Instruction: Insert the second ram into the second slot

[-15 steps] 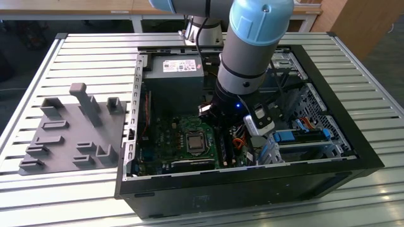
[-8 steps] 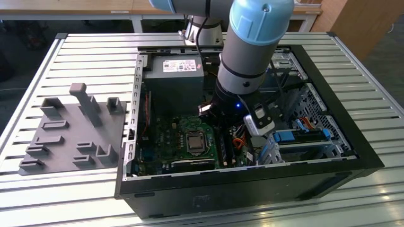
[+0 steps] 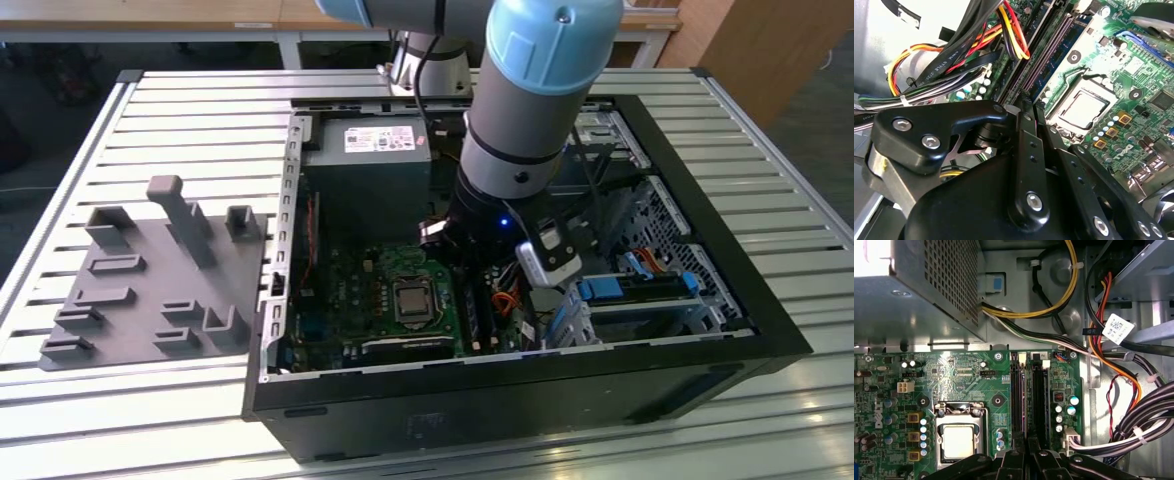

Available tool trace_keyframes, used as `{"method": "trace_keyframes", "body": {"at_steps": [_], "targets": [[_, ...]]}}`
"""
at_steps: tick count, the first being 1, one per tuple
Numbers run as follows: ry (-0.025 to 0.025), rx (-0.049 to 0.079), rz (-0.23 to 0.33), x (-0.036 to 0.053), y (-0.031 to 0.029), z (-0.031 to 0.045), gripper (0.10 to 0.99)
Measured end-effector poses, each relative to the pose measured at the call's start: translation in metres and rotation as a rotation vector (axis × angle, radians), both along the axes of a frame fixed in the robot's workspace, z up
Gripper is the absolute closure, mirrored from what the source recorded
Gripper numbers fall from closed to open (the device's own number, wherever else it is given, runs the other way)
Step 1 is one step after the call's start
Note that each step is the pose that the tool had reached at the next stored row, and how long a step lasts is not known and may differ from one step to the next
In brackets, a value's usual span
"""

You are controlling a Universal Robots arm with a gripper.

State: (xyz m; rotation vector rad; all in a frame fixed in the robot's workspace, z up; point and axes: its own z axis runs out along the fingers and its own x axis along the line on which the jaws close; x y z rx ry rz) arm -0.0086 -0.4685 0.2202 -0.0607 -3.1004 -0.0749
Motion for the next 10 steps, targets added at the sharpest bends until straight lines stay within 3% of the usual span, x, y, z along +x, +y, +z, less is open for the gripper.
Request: {"method": "trace_keyframes", "body": {"at_steps": [10], "targets": [[0.0001, 0.002, 0.005, 0.0005, 0.0001, 0.0003, 0.949]]}}
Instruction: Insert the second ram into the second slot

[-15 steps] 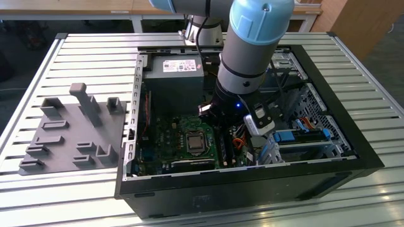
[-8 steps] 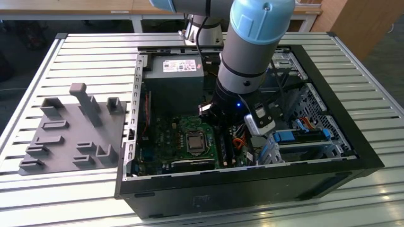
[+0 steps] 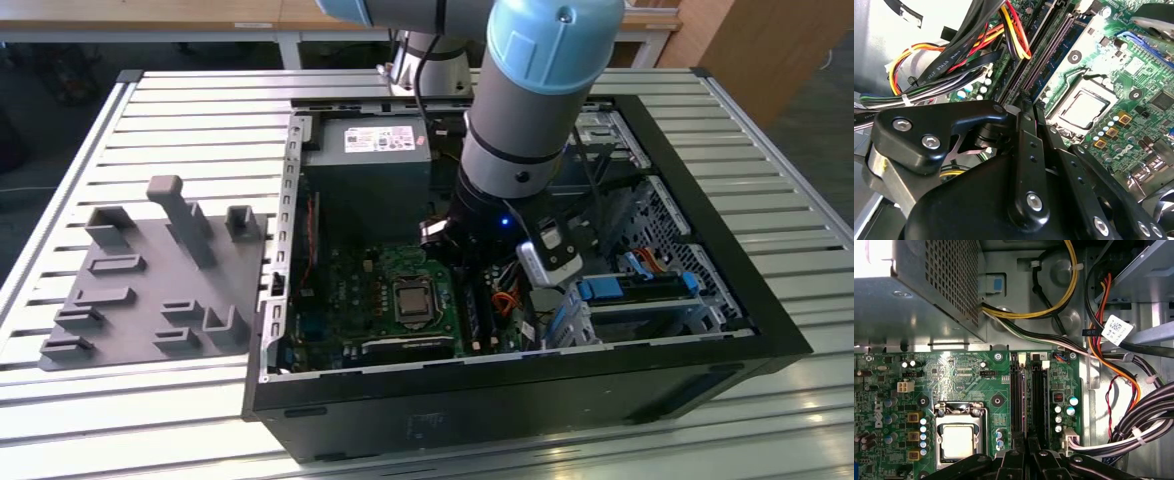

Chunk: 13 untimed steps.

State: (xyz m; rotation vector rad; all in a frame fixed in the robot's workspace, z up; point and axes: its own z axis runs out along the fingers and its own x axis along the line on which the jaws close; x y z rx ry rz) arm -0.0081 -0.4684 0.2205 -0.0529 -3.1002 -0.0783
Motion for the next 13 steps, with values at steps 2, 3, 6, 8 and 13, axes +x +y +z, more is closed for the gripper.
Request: {"method": "trace_keyframes", "body": {"at_steps": [2, 3, 6, 8, 13], "targets": [[-0.0001, 0.001, 0.001, 0.0000, 0.0000, -0.0004, 0.949], [-0.0001, 0.002, 0.001, 0.0000, 0.0001, -0.0004, 0.949], [-0.0001, 0.003, 0.002, 0.0000, 0.0001, -0.0008, 0.949], [0.0000, 0.003, 0.002, 0.0000, 0.0001, -0.0010, 0.949], [0.0000, 0.003, 0.004, 0.0001, 0.0001, -0.0023, 0.949]]}}
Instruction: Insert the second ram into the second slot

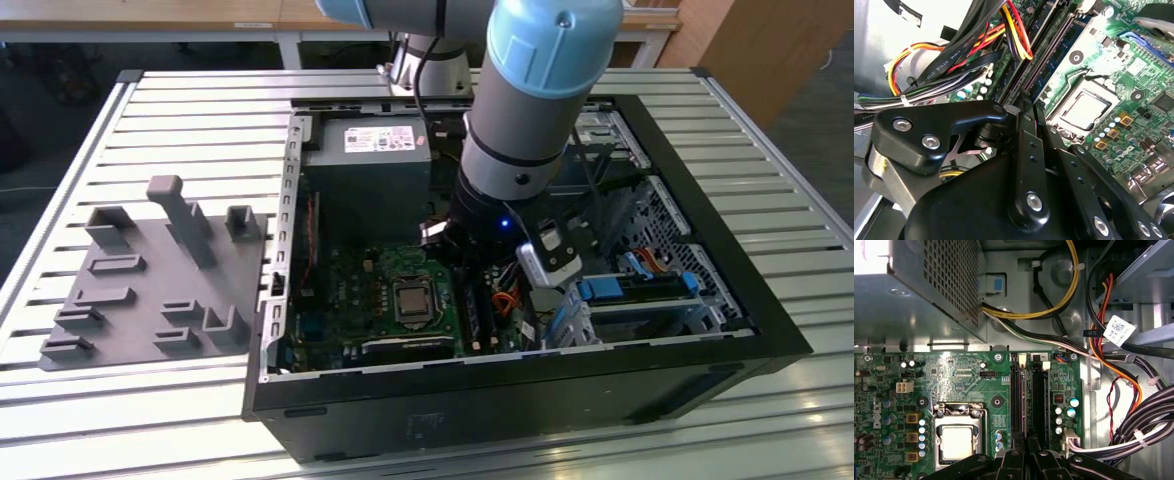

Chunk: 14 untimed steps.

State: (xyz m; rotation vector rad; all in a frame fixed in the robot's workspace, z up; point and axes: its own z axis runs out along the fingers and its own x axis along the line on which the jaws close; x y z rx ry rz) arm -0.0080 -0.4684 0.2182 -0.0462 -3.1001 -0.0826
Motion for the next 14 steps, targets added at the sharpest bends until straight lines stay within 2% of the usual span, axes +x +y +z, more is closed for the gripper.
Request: {"method": "trace_keyframes", "body": {"at_steps": [14], "targets": [[0.0003, -0.005, 0.000, 0.0000, 0.0000, -0.0022, 0.949]]}}
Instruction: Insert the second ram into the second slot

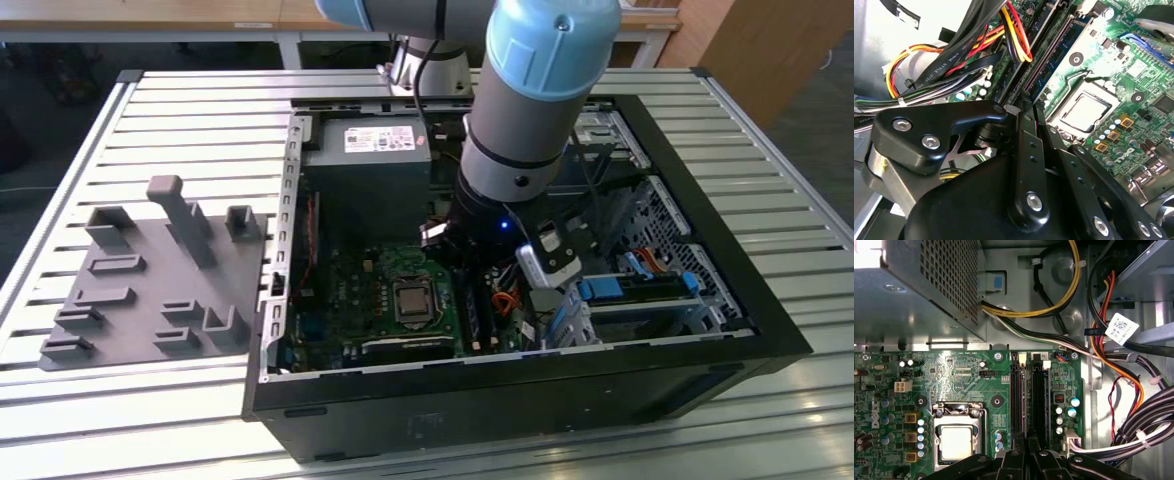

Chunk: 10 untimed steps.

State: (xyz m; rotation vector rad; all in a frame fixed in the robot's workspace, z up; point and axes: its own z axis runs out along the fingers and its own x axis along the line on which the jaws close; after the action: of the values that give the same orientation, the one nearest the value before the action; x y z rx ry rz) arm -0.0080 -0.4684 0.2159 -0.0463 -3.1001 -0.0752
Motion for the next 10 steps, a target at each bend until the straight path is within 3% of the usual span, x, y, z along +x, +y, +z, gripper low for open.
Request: {"method": "trace_keyframes", "body": {"at_steps": [10], "targets": [[-0.0001, 0.001, 0.000, 0.0000, 0.0001, -0.0019, 0.949]]}}
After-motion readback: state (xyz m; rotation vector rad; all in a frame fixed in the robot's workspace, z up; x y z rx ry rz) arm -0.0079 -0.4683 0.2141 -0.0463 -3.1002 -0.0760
